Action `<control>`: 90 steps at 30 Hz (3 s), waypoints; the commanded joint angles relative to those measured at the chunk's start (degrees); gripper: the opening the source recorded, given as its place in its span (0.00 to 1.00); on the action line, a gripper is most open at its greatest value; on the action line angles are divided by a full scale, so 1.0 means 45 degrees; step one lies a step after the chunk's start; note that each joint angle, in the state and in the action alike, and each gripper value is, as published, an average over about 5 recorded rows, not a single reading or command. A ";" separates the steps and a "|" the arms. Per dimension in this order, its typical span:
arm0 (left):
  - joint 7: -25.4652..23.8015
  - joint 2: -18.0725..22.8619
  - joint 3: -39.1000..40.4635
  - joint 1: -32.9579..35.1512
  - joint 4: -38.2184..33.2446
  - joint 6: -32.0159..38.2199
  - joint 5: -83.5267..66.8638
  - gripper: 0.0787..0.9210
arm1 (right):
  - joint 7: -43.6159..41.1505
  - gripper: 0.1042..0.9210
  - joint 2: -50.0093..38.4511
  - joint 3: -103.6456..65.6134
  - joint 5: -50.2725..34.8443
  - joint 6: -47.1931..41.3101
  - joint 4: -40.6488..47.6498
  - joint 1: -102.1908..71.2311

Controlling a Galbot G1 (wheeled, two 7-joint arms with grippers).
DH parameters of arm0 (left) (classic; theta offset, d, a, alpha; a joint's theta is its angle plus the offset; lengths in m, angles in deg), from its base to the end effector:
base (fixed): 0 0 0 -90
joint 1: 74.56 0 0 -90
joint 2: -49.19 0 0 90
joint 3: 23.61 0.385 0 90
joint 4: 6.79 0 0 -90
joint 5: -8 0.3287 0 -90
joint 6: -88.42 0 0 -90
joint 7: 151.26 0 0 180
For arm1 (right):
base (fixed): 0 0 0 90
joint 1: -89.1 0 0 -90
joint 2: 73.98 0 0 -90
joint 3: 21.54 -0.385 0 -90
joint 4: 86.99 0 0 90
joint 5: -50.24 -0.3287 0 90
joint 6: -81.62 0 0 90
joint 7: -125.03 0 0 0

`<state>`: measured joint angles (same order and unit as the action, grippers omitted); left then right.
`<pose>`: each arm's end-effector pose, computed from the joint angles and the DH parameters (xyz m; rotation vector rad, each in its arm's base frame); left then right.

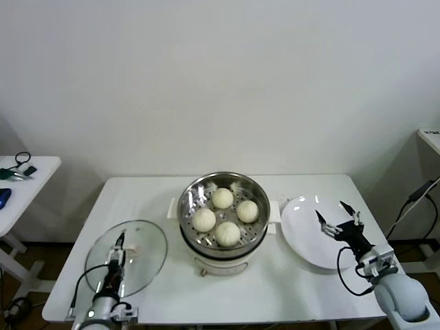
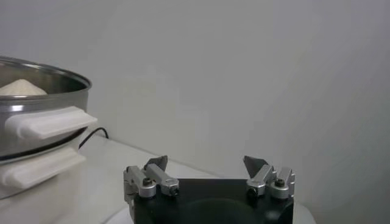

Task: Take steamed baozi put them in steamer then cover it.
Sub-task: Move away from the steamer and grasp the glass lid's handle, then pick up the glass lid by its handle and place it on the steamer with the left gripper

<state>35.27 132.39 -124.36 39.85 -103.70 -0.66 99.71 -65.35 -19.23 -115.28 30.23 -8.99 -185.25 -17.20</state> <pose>0.1531 0.1013 -0.4383 -0.0685 -1.8541 -2.2668 0.2376 -0.2123 -0.3441 0.3358 -2.9405 0.3771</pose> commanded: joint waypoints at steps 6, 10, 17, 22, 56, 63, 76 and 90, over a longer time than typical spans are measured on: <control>0.0439 -0.0018 -0.0021 -0.1154 0.1134 -0.0114 0.0107 0.88 | -0.0221 0.88 0.0148 0.0031 0.0433 0.0053 0.0097 -0.0092; 0.0620 -0.0050 -0.0019 -0.1435 0.1457 -0.0151 0.0043 0.88 | -0.0273 0.88 0.0235 0.0039 0.0512 0.0098 0.0180 -0.0097; 0.0861 -0.0105 0.0010 -0.1674 0.1699 -0.0135 -0.0209 0.88 | -0.0369 0.88 0.0288 0.0030 0.0589 0.0163 0.0288 -0.0094; 0.0795 -0.0109 0.0031 -0.1774 0.1870 0.0000 -0.0263 0.83 | -0.0452 0.88 0.0382 0.0019 0.0735 0.0236 0.0384 -0.0067; 0.0752 -0.0654 -0.0262 0.0322 -0.1754 -0.0611 -0.3069 0.07 | -0.0757 0.88 0.0492 -0.0026 0.1084 0.0697 0.1003 0.0156; 0.0808 -0.1118 -0.0418 0.1683 -0.4163 -0.2893 -0.3493 0.07 | -0.0781 0.88 0.0336 -0.0037 0.1035 0.0750 0.1122 0.0257; 0.0446 -0.3365 0.0995 0.2142 -0.6781 -0.5358 -0.3392 0.07 | -0.0603 0.88 0.0182 0.0361 0.1045 0.0647 0.1282 0.0754; -0.2296 -0.5100 0.7540 -0.2086 -0.6610 -0.8373 -0.2415 0.07 | -0.0236 0.88 0.0507 0.1098 0.1603 0.0347 0.1481 0.1323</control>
<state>33.60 114.74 -109.38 41.62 -130.68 -28.18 85.97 -67.06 -17.75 -112.00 36.15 -7.04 -179.07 -12.35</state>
